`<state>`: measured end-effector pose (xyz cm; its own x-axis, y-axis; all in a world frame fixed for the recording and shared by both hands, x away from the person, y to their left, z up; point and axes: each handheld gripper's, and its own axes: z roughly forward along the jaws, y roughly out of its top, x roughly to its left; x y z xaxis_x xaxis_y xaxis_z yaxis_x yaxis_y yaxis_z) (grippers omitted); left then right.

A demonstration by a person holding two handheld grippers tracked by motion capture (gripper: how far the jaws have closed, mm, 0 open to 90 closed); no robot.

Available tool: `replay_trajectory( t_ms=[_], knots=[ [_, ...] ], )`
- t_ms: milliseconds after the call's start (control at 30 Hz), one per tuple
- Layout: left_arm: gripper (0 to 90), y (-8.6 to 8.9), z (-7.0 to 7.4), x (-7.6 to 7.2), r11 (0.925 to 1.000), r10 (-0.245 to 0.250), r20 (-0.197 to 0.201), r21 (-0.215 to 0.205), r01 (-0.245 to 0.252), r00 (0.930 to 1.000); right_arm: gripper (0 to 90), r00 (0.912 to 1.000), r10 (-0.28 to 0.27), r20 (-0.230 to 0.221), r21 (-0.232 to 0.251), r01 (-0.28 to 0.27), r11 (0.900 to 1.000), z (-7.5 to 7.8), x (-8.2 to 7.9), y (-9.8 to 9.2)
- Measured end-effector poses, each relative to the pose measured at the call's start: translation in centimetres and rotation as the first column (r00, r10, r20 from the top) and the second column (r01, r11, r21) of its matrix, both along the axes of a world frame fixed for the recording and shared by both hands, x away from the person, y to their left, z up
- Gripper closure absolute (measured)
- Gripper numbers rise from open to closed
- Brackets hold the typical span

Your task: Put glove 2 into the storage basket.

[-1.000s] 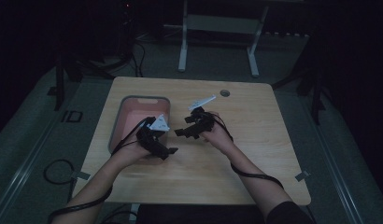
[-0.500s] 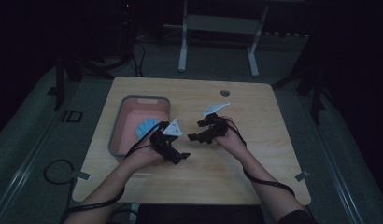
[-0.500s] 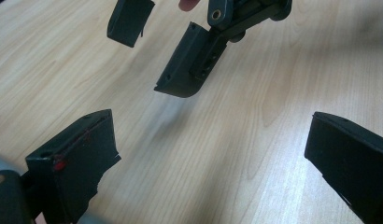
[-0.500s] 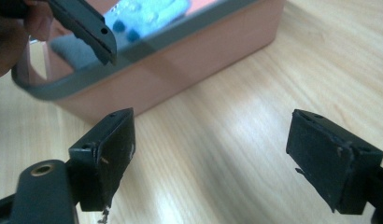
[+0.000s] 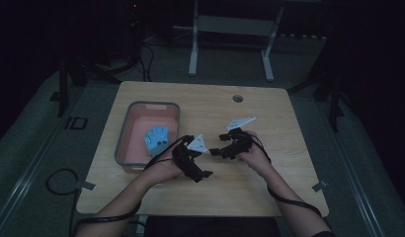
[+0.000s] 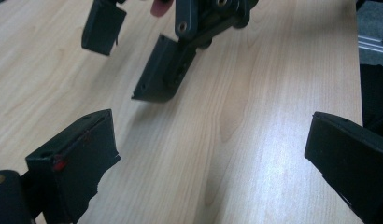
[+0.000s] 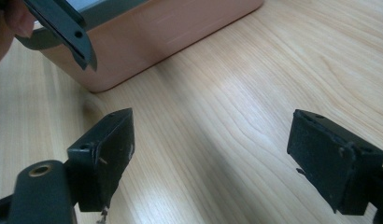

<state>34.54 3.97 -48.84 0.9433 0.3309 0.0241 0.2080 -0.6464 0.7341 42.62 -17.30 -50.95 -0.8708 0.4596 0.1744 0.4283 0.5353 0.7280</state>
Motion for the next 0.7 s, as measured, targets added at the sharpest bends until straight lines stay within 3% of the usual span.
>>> replay_trajectory(
  t_ms=[200,333,700],
  knots=[
    [2.6,-0.8,-0.2,-0.3,0.9998,-0.017,-0.001,-0.007,0.017,0.9998,14.8,0.9999,-0.011,0.005,0.003,0.011,1.000,-0.2,-0.4,-1.2],
    [2.6,-2.3,-1.3,-0.7,0.9987,-0.051,-0.016,0.000,0.051,0.9986,14.8,0.9997,-0.024,0.001,-0.008,0.024,1.000,-0.8,-0.7,-2.2],
    [2.6,-3.7,-3.1,-0.7,0.9965,-0.083,-0.032,0.012,0.083,0.9960,14.8,0.9991,-0.040,-0.012,-0.019,0.039,0.999,-2.4,-1.2,-3.8]
  ],
)
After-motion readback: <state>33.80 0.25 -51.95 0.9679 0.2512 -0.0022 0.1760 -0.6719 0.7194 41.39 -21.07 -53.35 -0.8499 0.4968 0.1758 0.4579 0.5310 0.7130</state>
